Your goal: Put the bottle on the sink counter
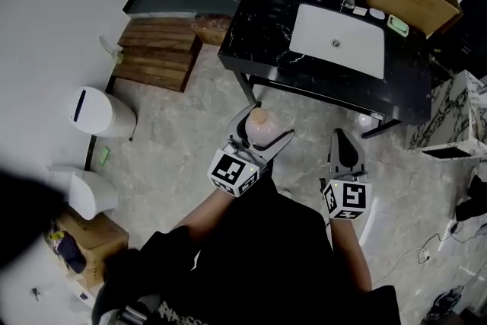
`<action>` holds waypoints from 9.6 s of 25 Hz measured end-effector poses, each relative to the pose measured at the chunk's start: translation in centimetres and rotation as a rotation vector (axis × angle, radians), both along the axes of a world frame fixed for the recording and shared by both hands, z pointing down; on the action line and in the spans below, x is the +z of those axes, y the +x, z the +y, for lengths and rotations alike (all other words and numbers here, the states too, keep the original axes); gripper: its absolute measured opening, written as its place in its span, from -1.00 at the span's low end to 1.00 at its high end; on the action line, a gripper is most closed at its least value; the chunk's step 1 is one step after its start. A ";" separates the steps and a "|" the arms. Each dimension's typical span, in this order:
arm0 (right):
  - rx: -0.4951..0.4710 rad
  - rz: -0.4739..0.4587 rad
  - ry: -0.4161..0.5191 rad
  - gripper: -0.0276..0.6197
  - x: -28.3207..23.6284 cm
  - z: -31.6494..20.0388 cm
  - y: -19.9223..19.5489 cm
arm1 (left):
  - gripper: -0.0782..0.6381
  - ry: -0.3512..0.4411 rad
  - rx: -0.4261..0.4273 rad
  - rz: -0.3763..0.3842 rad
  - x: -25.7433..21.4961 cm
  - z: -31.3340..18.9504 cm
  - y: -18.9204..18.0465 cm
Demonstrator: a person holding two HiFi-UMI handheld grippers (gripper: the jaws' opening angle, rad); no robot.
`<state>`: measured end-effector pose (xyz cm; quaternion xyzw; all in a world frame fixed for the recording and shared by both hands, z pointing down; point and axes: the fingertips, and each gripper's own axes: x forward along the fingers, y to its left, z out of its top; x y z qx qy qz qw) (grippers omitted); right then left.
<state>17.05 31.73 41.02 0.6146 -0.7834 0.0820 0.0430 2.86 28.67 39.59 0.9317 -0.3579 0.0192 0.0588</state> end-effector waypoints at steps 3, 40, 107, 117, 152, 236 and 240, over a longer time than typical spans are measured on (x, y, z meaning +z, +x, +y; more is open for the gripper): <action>0.006 0.005 -0.001 -0.79 0.5 -3.0 -0.1 | 0.33 -0.008 -0.007 0.012 0.5 -3.9 -0.5; -0.086 0.044 -0.124 -0.79 4.8 -35.4 -10.3 | 0.33 -0.016 0.049 -0.125 11.3 -41.9 -7.2; -0.450 -0.054 -0.246 -0.79 13.5 -50.4 -13.5 | 0.33 -0.385 -0.031 -0.563 28.3 -45.8 -6.4; -0.458 -0.061 -0.258 -0.79 14.2 -49.5 -13.6 | 0.33 -0.416 -0.023 -0.558 27.9 -45.6 -6.3; -0.616 -0.097 -0.303 -0.79 16.1 -48.4 -17.5 | 0.33 -0.472 0.077 -0.580 28.9 -45.2 -6.6; -0.771 -0.148 -0.227 -0.49 15.0 -47.7 -25.1 | 0.33 -0.411 -0.002 -0.485 27.3 -44.1 -8.6; -0.748 -0.120 -0.212 -0.49 15.0 -48.7 -24.7 | 0.33 -0.399 -0.041 -0.463 27.0 -43.8 -9.9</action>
